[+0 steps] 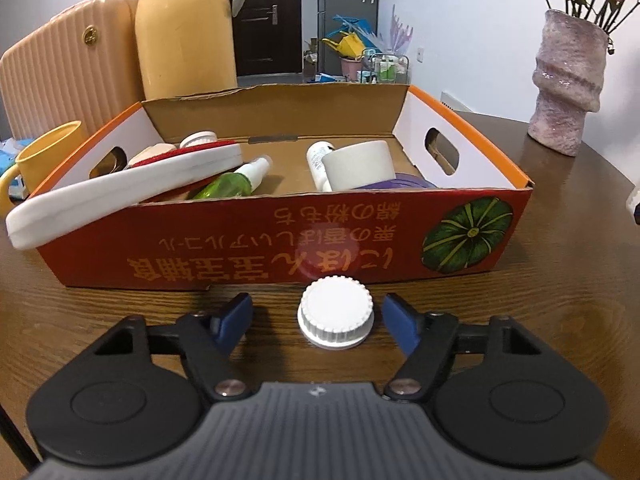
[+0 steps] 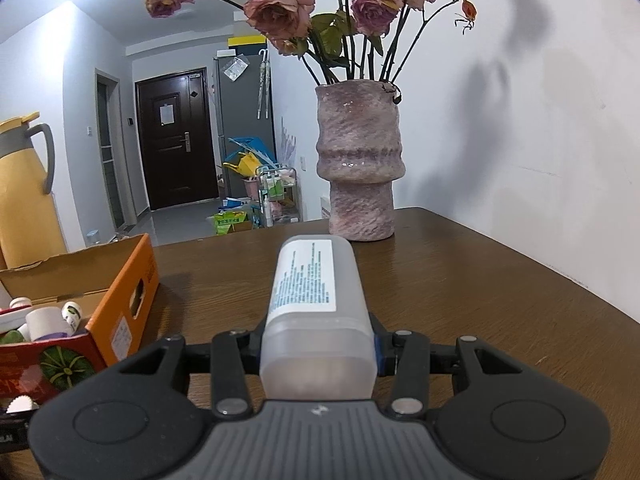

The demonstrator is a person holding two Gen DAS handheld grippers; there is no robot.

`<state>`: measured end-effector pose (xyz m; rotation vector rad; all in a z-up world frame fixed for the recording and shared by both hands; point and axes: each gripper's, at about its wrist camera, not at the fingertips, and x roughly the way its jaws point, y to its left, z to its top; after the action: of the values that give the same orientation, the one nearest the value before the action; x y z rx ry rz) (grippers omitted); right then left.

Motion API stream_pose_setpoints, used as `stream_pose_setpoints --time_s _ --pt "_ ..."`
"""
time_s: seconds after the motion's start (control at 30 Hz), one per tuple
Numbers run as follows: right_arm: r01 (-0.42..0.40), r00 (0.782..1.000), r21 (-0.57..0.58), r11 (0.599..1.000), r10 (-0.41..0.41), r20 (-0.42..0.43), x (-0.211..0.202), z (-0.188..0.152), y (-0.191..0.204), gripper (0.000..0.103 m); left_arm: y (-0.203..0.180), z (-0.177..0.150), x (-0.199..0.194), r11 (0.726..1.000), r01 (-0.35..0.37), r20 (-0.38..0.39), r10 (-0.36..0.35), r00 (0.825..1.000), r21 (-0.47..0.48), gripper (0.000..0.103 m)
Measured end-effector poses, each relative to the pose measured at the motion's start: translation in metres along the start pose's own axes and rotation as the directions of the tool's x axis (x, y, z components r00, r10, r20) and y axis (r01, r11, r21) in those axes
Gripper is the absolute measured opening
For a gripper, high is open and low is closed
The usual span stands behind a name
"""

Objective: Organize rigid objects
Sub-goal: 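Close the left tool on the white ribbed cap, then carry the white cap and pill bottle over the box with both tools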

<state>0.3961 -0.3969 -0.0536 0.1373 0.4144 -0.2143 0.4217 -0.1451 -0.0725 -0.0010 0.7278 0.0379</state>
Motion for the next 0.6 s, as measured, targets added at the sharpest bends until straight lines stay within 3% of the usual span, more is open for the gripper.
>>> stream_pose_setpoints --time_s 0.13,0.6 --pt "-0.009 1.000 -0.004 1.000 0.009 0.005 -0.006 -0.002 0.004 0.043 -0.002 -0.001 -0.002 1.000 0.014 0.014 -0.015 1.000 0.015 0.041" --pt "-0.030 0.999 -0.020 0.999 0.031 0.028 -0.031 -0.013 0.016 0.043 0.000 -0.005 -0.015 0.998 0.050 0.048 -0.052 0.997 0.041 0.041"
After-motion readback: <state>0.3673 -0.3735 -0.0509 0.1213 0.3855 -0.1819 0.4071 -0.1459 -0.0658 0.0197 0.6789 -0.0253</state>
